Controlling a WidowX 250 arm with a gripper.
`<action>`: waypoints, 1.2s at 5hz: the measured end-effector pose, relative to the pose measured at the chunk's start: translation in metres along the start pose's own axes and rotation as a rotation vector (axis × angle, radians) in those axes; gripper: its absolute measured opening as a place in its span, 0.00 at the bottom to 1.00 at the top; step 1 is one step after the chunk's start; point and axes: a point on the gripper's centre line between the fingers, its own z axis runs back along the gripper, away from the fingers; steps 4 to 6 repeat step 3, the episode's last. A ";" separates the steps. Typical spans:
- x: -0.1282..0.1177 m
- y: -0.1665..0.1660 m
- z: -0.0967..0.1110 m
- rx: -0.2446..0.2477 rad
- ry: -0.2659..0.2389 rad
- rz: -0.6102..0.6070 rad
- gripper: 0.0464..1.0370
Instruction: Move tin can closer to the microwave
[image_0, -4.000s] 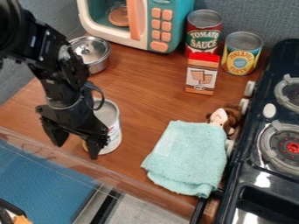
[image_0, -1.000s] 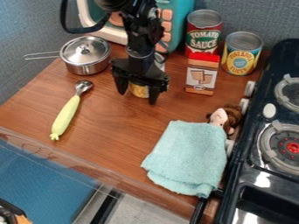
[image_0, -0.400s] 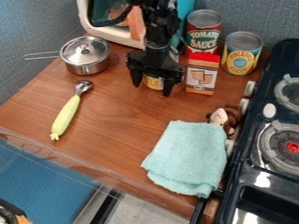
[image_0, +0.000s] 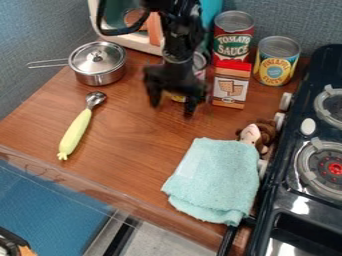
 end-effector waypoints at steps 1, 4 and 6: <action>-0.017 0.006 0.038 -0.040 -0.049 0.009 0.96; -0.044 0.015 0.093 -0.068 0.022 0.000 0.96; -0.044 0.015 0.093 -0.068 0.022 0.000 0.96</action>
